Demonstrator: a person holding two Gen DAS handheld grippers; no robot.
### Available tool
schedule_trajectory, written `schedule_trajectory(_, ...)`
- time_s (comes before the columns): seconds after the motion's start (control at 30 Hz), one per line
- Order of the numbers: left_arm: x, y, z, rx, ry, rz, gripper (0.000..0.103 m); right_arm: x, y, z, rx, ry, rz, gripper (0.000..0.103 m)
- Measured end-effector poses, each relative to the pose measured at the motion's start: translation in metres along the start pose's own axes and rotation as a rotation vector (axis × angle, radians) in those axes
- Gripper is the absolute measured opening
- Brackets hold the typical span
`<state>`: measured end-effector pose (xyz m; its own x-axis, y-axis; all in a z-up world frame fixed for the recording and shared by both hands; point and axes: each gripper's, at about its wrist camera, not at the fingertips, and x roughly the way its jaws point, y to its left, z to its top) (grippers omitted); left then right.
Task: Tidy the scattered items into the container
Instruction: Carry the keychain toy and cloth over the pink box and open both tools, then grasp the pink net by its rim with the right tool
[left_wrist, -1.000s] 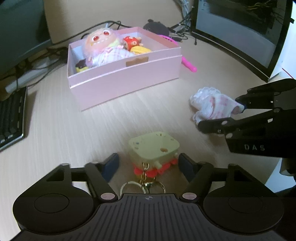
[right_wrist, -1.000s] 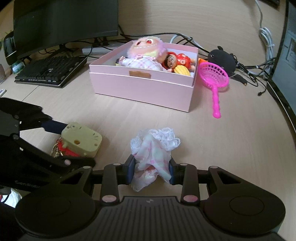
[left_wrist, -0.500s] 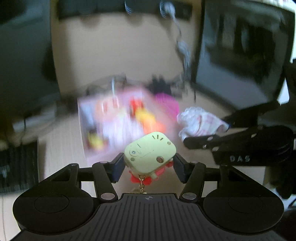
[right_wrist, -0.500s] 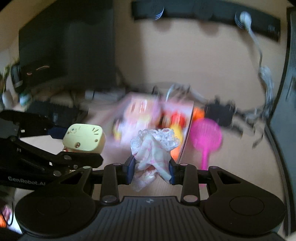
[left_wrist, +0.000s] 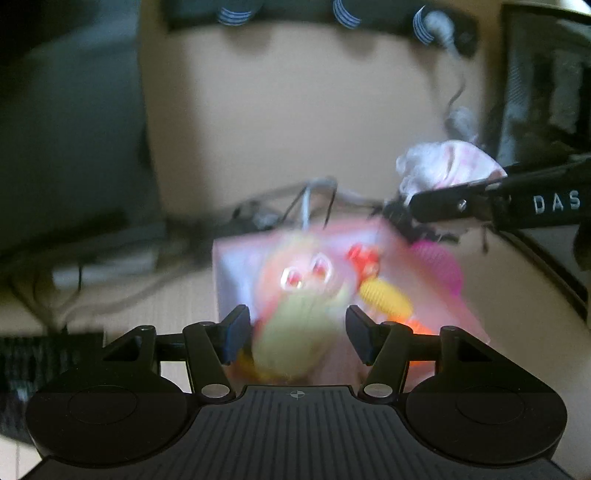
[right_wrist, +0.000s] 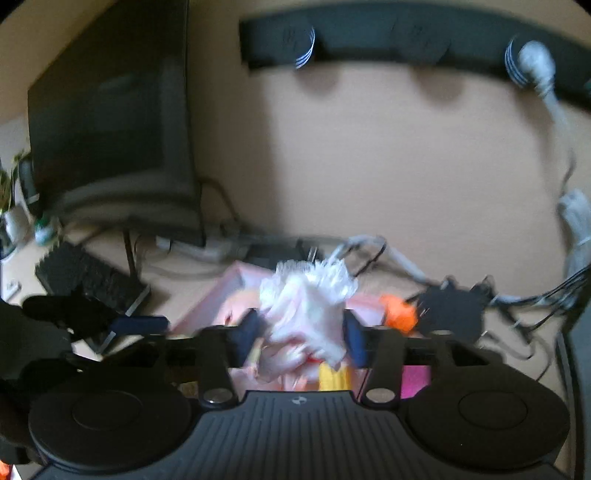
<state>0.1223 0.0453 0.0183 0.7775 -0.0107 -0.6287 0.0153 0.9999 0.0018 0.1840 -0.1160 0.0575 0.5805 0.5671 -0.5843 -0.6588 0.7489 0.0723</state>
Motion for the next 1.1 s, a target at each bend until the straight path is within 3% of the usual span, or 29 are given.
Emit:
schedule_trajectory(0.07, -0.007, 0.001, -0.004, 0.004, 0.004, -0.004, 0.086, 0.007, -0.001, -0.006, -0.001, 0.017, 0.015, 0.060)
schedule_trajectory(0.3, -0.021, -0.002, -0.020, -0.016, 0.061, -0.049, 0.086, -0.004, -0.030, -0.033, 0.092, 0.020, -0.055, 0.063)
schedule_trajectory(0.53, -0.020, -0.028, -0.022, -0.018, 0.093, -0.041, 0.092, -0.002, -0.073, -0.071, 0.109, 0.088, -0.203, 0.063)
schedule_trajectory(0.63, -0.020, -0.039, -0.022, -0.001, 0.107, -0.065, 0.093, 0.009, -0.078, -0.077, 0.024, 0.098, -0.221, 0.065)
schedule_trajectory(0.73, -0.023, -0.045, -0.023, 0.021, 0.122, -0.074, 0.093, 0.026, -0.076, -0.078, -0.101, 0.114, -0.212, 0.078)
schedule_trajectory(0.83, -0.025, -0.046, -0.025, 0.013, 0.141, -0.060, 0.094, 0.042, -0.074, -0.075, -0.169, 0.120, -0.166, 0.083)
schedule_trajectory(1.0, -0.024, -0.042, -0.029, -0.034, 0.178, -0.024, 0.094, 0.063, -0.073, -0.072, -0.270, 0.122, -0.146, 0.086)
schedule_trajectory(1.1, -0.024, -0.043, -0.032, -0.052, 0.197, -0.007, 0.094, 0.072, -0.079, -0.069, -0.254, 0.111, -0.129, 0.086)
